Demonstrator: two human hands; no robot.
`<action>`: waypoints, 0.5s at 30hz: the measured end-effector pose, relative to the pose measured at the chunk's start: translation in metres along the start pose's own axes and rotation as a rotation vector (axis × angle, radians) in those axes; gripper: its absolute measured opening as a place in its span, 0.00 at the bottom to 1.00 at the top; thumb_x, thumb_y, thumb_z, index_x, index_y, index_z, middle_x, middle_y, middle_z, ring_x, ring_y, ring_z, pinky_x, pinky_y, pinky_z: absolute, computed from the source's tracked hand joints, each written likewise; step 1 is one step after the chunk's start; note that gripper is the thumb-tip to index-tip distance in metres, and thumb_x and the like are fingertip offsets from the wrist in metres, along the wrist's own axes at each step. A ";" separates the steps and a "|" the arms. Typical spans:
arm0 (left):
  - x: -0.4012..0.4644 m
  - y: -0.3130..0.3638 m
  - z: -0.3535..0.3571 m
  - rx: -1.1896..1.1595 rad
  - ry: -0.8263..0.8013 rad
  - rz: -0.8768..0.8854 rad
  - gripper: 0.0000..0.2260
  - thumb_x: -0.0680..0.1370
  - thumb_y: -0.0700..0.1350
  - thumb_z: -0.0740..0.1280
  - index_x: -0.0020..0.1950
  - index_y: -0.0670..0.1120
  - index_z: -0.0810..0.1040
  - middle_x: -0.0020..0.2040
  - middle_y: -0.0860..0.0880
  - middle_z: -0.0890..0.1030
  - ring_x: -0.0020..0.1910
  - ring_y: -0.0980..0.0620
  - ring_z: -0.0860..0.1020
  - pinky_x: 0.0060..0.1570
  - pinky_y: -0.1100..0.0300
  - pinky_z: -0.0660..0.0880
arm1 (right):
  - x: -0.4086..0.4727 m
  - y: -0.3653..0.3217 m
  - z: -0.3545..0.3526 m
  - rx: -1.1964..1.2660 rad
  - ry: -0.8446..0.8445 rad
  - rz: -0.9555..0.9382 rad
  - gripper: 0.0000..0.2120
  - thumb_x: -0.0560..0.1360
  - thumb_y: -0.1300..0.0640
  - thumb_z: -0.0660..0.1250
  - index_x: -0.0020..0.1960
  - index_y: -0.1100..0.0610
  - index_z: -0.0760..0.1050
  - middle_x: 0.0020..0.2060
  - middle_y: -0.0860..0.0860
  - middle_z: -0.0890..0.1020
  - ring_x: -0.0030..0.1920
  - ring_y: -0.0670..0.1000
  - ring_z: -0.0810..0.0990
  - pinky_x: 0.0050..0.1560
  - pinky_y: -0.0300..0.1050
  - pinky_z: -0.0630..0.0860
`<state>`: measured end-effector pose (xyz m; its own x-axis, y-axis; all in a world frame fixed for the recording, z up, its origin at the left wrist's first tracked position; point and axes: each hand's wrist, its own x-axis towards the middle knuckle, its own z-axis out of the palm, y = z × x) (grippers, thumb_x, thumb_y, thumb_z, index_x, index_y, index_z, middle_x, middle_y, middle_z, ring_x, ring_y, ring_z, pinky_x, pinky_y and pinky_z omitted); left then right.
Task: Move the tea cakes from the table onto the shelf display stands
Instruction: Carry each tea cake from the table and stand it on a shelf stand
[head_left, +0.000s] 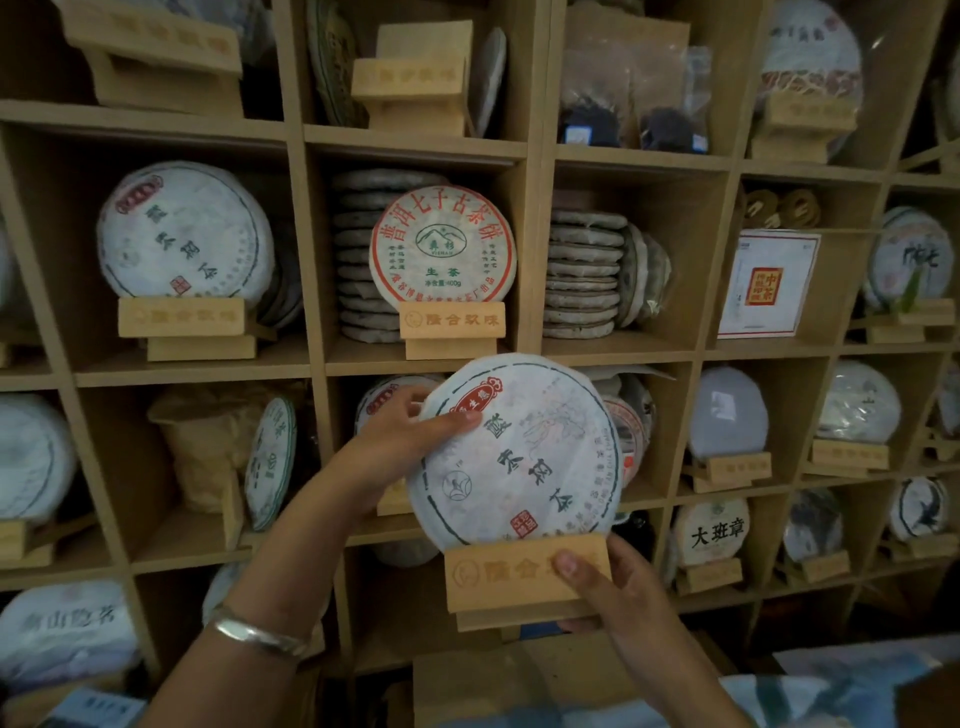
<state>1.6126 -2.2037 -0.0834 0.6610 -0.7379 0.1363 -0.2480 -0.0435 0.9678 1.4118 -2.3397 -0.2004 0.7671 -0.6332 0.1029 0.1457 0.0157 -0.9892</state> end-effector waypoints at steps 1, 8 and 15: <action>0.000 -0.002 -0.004 0.061 0.037 -0.009 0.35 0.59 0.64 0.77 0.61 0.53 0.75 0.51 0.51 0.85 0.47 0.51 0.85 0.51 0.50 0.82 | 0.003 0.002 0.002 0.001 -0.002 0.005 0.27 0.61 0.44 0.82 0.55 0.53 0.79 0.43 0.46 0.87 0.42 0.46 0.87 0.32 0.44 0.81; -0.027 -0.071 -0.023 -0.086 -0.069 -0.076 0.37 0.61 0.73 0.71 0.66 0.58 0.73 0.58 0.54 0.84 0.57 0.52 0.82 0.55 0.52 0.78 | 0.023 0.031 0.015 0.038 -0.046 0.055 0.14 0.71 0.60 0.72 0.57 0.57 0.78 0.47 0.54 0.87 0.42 0.49 0.87 0.31 0.42 0.81; -0.045 -0.151 -0.012 -0.137 -0.130 -0.191 0.41 0.55 0.58 0.83 0.65 0.58 0.73 0.61 0.53 0.81 0.61 0.53 0.79 0.57 0.54 0.80 | 0.042 0.077 0.027 0.045 -0.077 0.121 0.16 0.70 0.59 0.73 0.57 0.53 0.78 0.49 0.52 0.86 0.43 0.46 0.87 0.32 0.41 0.81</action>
<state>1.6287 -2.1560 -0.2333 0.5882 -0.8056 -0.0715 -0.0235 -0.1055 0.9941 1.4721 -2.3446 -0.2696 0.8259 -0.5637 -0.0077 0.0754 0.1240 -0.9894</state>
